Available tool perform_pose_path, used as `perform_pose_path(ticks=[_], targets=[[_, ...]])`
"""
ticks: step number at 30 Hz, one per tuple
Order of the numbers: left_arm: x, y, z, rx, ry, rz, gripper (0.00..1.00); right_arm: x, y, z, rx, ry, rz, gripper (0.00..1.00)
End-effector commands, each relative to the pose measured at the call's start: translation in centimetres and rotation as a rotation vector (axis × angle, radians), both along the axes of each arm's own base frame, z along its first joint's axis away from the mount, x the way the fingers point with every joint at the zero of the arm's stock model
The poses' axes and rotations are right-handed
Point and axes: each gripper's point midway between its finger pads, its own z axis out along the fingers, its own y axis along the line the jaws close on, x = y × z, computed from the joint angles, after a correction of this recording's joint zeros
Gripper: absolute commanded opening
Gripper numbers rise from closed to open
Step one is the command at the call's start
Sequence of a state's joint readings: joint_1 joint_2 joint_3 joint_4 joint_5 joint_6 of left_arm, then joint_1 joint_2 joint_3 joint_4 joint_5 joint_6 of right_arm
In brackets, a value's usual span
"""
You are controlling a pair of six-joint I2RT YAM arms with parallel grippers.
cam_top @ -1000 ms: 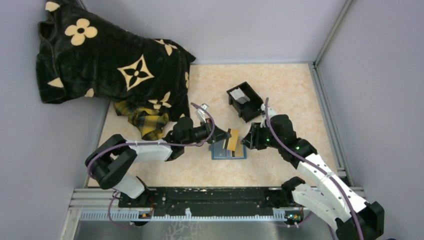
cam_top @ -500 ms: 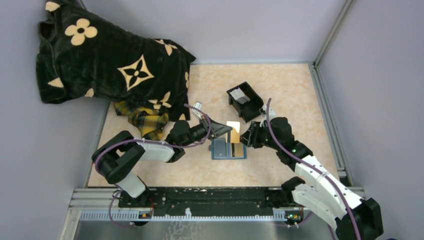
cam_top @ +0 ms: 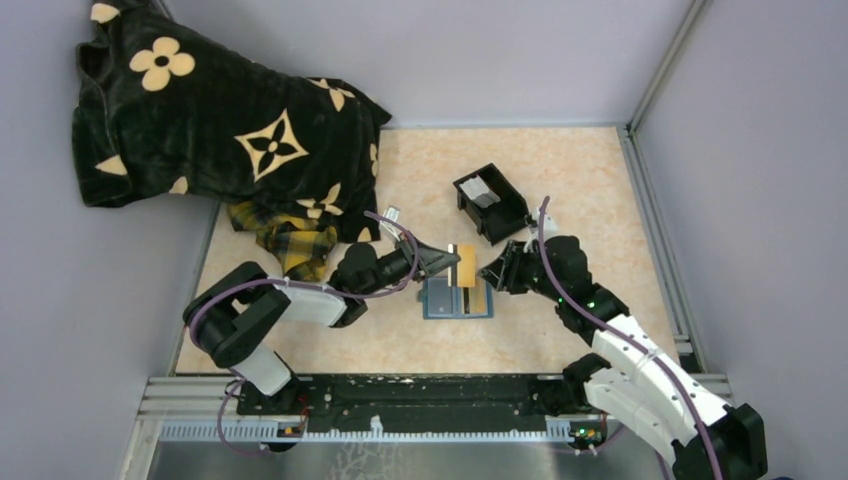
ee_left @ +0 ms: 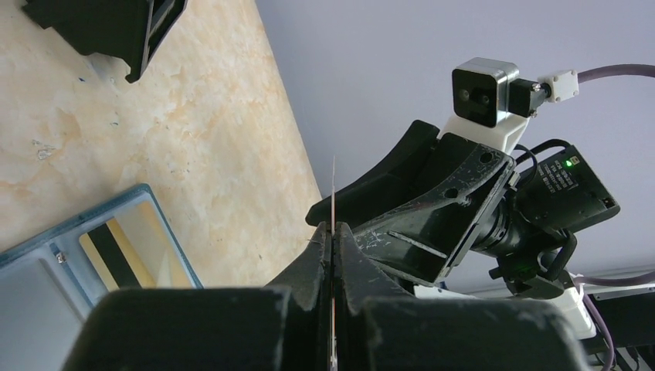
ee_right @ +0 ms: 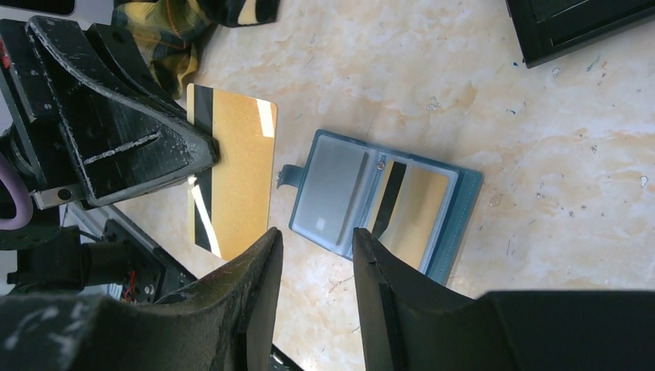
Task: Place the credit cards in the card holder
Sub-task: Pick up the credit card from the storage box.
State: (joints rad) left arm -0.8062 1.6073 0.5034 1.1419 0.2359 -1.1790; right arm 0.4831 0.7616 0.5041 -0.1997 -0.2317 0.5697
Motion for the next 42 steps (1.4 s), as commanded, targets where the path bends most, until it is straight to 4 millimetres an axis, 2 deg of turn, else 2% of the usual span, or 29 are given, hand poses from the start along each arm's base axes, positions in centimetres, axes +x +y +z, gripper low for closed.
perform_pose_path(ticks=[1,17,22,26,30,32,33,34,38,40,42], targets=[[0.2,0.1,1.3,-0.05,-0.039,0.001,0.0,1.0,0.6,1.6,0.046,-0.063,0.0,0.39],[0.1,-0.8,1.3,-0.122,-0.023,-0.067,0.0,1.1,2.7,1.4,0.165,-0.034,0.078,0.39],[0.0,-0.9,1.4,-0.177,0.007,-0.089,0.0,1.1,3.4,1.5,0.232,-0.03,0.108,0.36],[-0.2,-1.0,1.5,-0.229,0.026,-0.105,0.0,1.0,4.0,1.4,0.27,-0.018,0.132,0.25],[-0.4,-1.1,1.3,-0.246,0.038,-0.125,0.0,1.1,4.4,2.1,0.3,-0.029,0.146,0.04],[-0.4,-1.0,1.1,-0.24,0.043,-0.122,0.01,1.2,4.6,2.4,0.302,-0.03,0.154,0.0],[-0.5,-0.9,0.8,-0.233,0.051,-0.119,0.06,1.3,4.6,2.5,0.301,-0.029,0.153,0.0],[-0.4,-0.7,0.5,-0.222,0.059,-0.113,0.18,1.4,4.6,2.6,0.3,-0.032,0.149,0.0],[0.1,0.6,-0.8,-0.165,0.086,-0.06,0.45,1.5,4.3,2.6,0.282,-0.028,0.132,0.0],[0.5,1.4,-1.7,-0.121,0.098,-0.025,0.54,1.5,4.1,2.2,0.269,-0.016,0.12,0.0],[0.9,2.4,-2.9,-0.065,0.111,0.018,0.57,1.6,3.9,1.6,0.253,-0.006,0.104,0.0]])
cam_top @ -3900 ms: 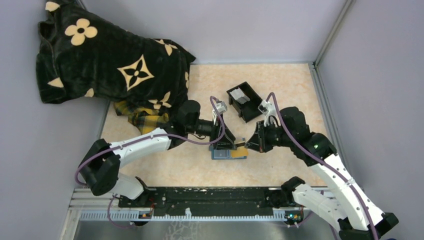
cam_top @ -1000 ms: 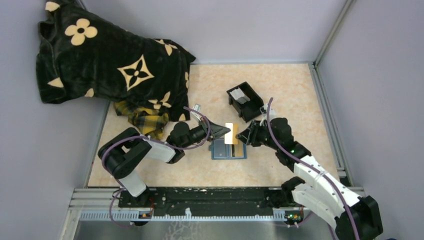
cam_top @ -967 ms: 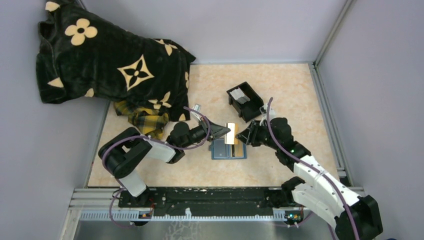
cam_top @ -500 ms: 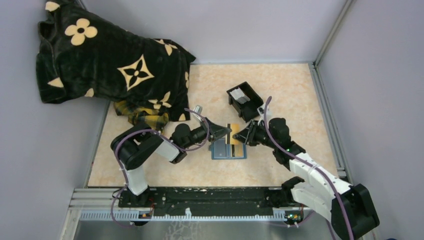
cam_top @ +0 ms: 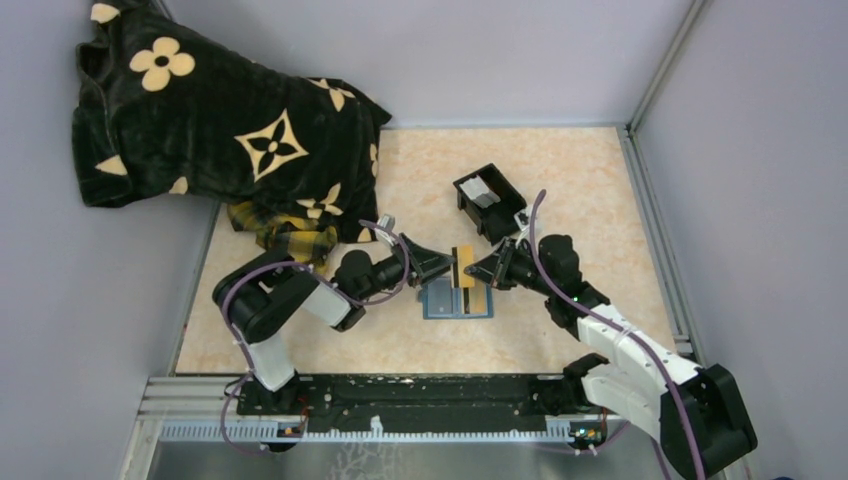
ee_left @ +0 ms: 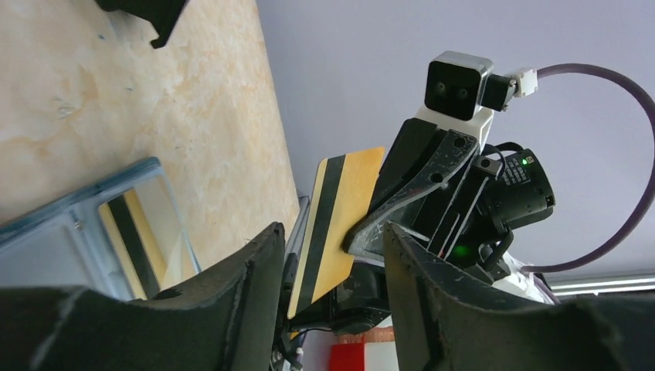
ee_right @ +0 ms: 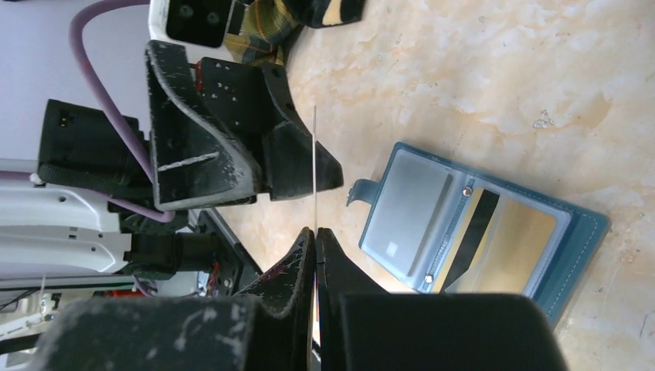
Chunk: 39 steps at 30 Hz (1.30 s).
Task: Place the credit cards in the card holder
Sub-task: Pick up the credit card from the storage box, then insert the credit card into the card holder.
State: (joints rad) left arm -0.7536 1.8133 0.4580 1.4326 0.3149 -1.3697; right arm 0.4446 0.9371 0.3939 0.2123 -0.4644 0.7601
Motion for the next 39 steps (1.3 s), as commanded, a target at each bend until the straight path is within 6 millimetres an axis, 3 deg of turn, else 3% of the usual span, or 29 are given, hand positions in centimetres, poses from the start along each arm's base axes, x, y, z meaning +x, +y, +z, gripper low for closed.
perform_pose_path(ticks=[1,8,17,28,39], targets=[[0.8,2.2,-0.9,0.092,-0.016,0.072,0.58,1.0,-0.1,1.5,-0.008,-0.058,-0.02,0.0],[1.4,4.9,-5.5,0.462,-0.01,0.167,0.55,1.3,-0.7,-1.3,-0.074,0.007,-0.066,0.0],[-0.3,5.5,-6.7,0.604,-0.06,0.145,0.33,1.3,-0.6,-4.8,-0.158,0.093,-0.096,0.0],[-2.4,4.9,-8.0,0.732,-0.094,0.127,0.21,1.0,-0.2,-6.5,-0.171,0.14,-0.094,0.0],[-3.4,5.0,-9.4,0.819,-0.098,0.127,0.2,0.4,0.2,-8.1,-0.187,0.173,-0.087,0.0]])
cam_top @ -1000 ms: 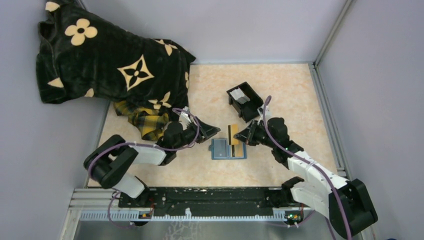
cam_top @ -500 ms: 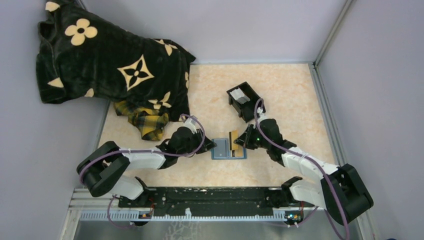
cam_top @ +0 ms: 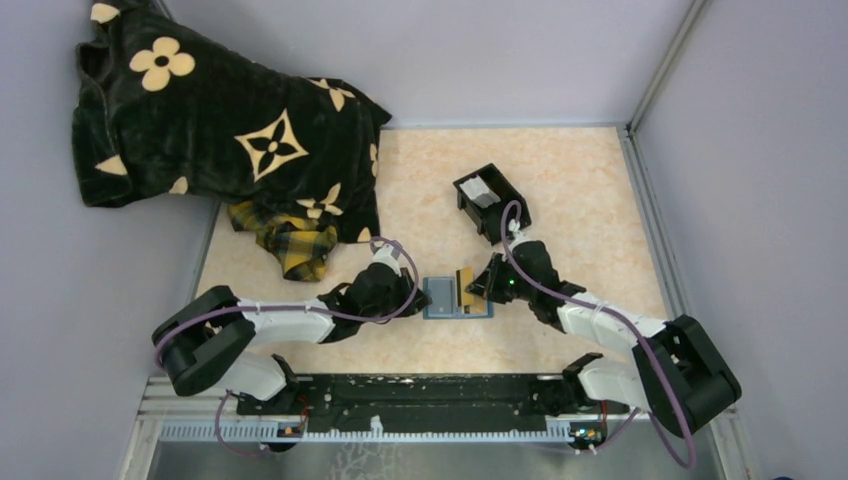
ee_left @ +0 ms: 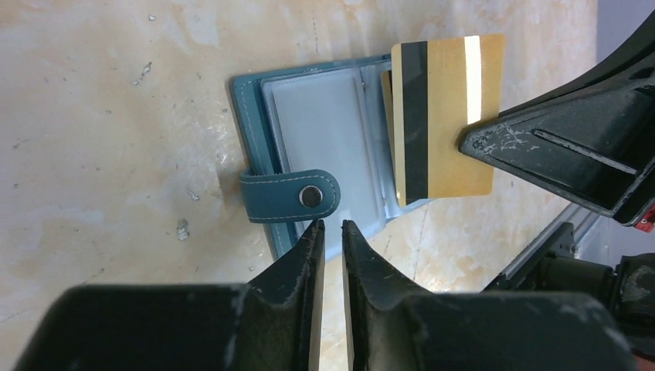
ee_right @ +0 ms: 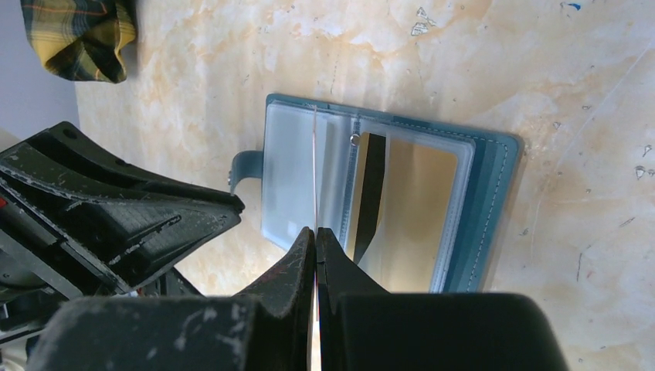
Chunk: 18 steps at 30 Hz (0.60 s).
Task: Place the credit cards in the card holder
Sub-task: Insert the credit card into the card holder.
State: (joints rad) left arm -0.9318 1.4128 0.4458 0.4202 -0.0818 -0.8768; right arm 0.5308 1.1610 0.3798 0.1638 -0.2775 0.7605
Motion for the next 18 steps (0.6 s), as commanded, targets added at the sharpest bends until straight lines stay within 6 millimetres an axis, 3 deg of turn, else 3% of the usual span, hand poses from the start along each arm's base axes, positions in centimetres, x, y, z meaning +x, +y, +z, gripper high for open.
perform_pose_path(ticks=[1,18], targets=[[0.5,0.0,0.6,0.041,-0.038,0.019,0.2,0.6,0.6,0.4,0.022,-0.038,-0.004,0.0],[-0.1,0.8,-1.1,0.164,-0.043,0.042,0.2,0.1,1.0,-0.8,0.039,-0.006,-0.009,0.0]])
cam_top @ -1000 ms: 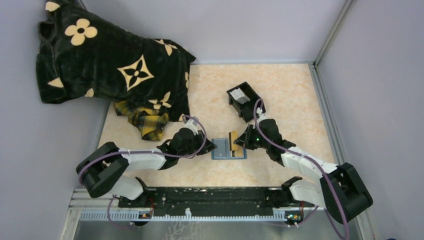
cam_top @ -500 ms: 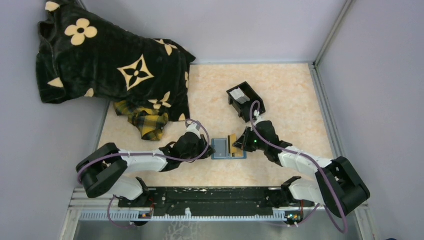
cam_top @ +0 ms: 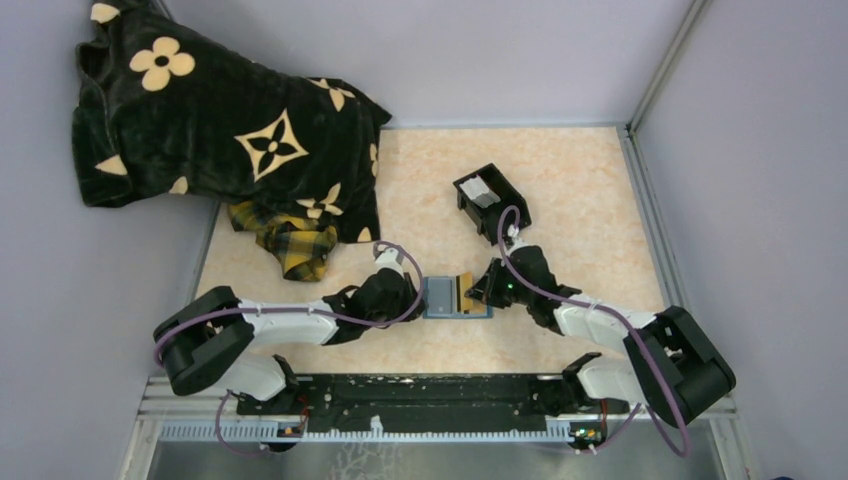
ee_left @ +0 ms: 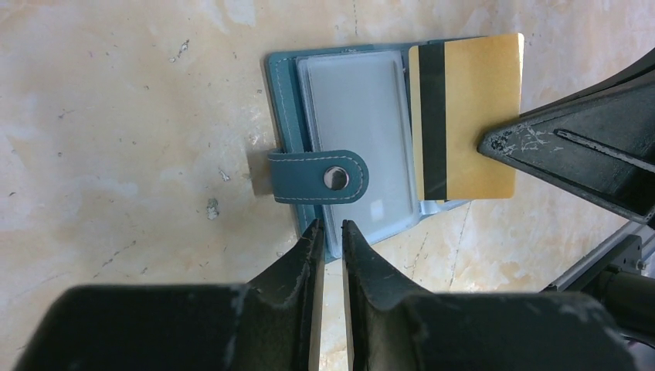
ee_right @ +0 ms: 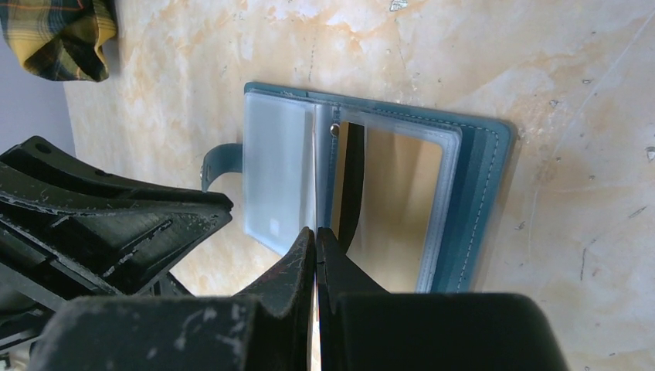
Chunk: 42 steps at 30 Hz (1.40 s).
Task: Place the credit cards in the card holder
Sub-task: Insert the credit card into the card holder.
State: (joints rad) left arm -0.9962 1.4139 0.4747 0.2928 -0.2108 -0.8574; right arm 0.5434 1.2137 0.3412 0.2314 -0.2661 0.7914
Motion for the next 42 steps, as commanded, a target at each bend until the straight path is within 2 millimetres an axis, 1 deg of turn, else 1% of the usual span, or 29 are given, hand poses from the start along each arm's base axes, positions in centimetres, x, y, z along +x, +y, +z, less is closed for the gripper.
perform_pose_path(ticks=[1,14,17,23,30,35,42], targets=[[0.5,-0.1,0.3,0.035,-0.029,0.011,0.2,0.5,0.9,0.9,0.043,-0.04,0.004,0.0],[0.1,1.0,-1.5,0.158,-0.014,0.031,0.2,0.4,1.1,1.7,0.066,-0.018,-0.015,0.0],[0.0,1.1,-1.8,0.174,-0.008,0.033,0.2,0.4,1.1,1.6,0.066,-0.006,-0.024,0.0],[-0.1,1.1,-2.1,0.182,-0.003,0.032,0.2,0.2,1.0,1.1,0.076,0.016,-0.039,0.0],[-0.2,1.3,-2.3,0.194,-0.001,0.033,0.2,0.1,1.3,1.3,0.106,0.033,-0.044,0.0],[-0.3,1.4,-2.5,0.198,0.003,0.033,0.2,0.0,1.3,0.9,0.109,0.049,-0.054,0.0],[-0.5,1.4,-2.7,0.202,0.006,0.032,0.2,-0.6,1.1,-0.3,0.094,0.072,-0.062,0.0]])
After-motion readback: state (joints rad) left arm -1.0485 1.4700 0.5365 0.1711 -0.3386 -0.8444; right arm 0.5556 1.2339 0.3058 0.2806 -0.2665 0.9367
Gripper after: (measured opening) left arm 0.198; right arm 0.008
